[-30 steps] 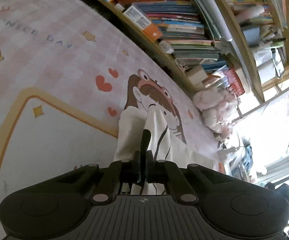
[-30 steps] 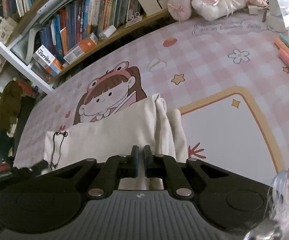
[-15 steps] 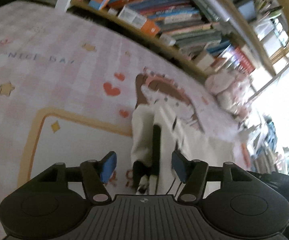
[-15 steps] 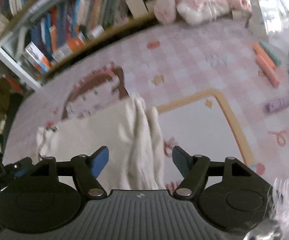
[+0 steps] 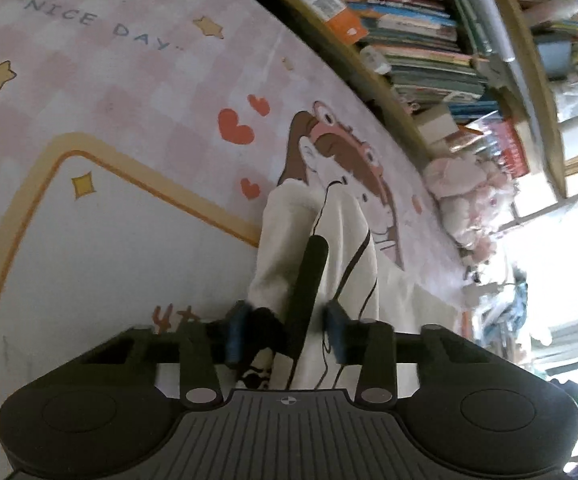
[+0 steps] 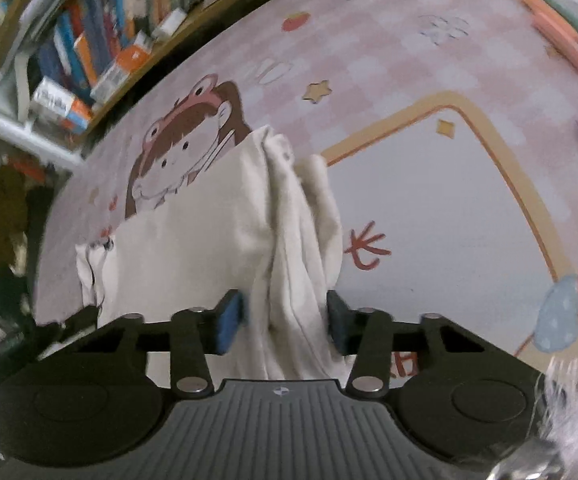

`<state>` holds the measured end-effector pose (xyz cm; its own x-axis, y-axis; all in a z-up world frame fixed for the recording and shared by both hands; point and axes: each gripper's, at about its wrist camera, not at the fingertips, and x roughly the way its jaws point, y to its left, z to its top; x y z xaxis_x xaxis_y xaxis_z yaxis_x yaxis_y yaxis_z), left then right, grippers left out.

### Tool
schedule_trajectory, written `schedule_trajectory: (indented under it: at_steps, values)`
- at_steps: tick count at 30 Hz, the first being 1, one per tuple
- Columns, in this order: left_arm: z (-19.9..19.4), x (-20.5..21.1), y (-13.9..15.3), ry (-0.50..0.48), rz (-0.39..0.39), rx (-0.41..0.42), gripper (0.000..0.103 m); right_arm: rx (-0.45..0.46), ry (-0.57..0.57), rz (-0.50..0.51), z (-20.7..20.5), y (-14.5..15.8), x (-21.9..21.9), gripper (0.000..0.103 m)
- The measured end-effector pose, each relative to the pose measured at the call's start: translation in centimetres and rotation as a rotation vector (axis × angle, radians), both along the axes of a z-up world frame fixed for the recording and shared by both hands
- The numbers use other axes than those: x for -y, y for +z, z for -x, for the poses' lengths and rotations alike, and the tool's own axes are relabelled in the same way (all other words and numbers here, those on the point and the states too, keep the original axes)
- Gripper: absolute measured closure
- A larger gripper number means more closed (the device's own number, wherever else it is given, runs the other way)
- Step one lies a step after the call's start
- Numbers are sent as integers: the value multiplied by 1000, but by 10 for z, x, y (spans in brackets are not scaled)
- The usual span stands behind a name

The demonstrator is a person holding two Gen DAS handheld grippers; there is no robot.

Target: Fold clothes

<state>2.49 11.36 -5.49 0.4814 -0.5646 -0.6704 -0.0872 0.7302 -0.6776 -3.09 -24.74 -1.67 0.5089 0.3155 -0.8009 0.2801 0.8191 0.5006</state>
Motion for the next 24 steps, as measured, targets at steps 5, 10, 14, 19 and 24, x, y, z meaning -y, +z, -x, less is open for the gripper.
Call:
schedule_trajectory:
  at_steps: [5, 10, 14, 19, 24]
  values:
    - [16, 23, 31, -72, -156, 151, 87, 168, 117, 197, 12, 29, -29, 86]
    - [19, 29, 34, -111, -212, 181, 86, 203, 135, 233, 18, 34, -35, 86]
    - [11, 10, 20, -70, -106, 99, 77, 123, 54, 118, 12, 20, -14, 79]
    - [5, 2, 5, -60, -48, 29, 65, 65, -10, 51, 12, 10, -1, 61]
    - [4, 1, -2, -57, -15, 30, 63, 36, -22, 9, 8, 2, 1, 59]
